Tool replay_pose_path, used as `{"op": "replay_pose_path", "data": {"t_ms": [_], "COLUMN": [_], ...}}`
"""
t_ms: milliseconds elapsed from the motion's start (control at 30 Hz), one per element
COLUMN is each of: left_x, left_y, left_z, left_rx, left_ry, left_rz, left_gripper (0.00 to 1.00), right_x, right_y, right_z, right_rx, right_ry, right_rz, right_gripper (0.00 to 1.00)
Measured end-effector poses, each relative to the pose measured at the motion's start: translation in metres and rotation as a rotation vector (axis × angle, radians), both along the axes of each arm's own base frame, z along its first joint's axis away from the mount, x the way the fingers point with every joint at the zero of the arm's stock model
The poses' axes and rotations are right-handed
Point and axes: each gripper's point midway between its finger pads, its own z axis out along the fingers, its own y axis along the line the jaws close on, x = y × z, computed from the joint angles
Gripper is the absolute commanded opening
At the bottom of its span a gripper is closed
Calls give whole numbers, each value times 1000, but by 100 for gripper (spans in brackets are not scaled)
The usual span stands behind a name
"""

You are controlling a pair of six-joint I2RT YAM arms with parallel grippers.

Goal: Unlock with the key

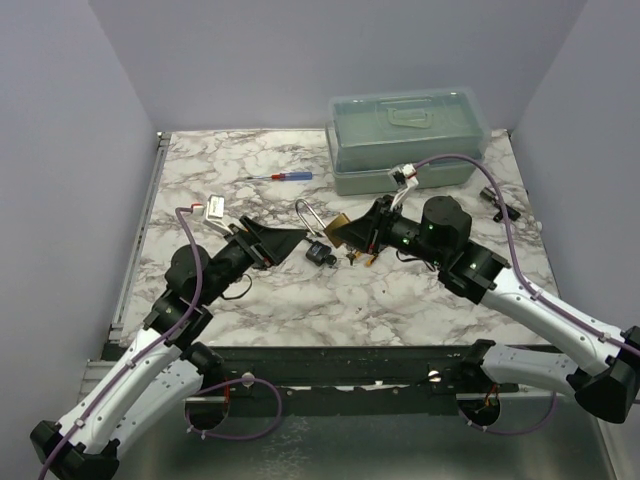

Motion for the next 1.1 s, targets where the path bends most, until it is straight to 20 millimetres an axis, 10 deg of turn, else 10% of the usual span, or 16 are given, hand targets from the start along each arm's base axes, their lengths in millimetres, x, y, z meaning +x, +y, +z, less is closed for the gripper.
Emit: {"op": "replay_pose_path", "data": {"t_ms": [300,533,833,1100], "left_x": [-3,6,22,21], "left_y": [-6,-14,-28,-26], "left_z": [17,19,1,7], "left_rx": [-62,-91,-92,-97], "left_ry": [-63,-56,21,78], "left_rz": [-41,-45,-59,-51], "left_gripper": [71,61,21,15], "right_x": [-18,-23,-26,-20], "right_y": [-3,-1,-1,-2], "right_z": [32,33,35,32], "right_rx": [82,95,105,80], "right_ry": [-8,10,21,-11], "right_rz": [55,80,91,68], "right_gripper": [0,0,0,0]}}
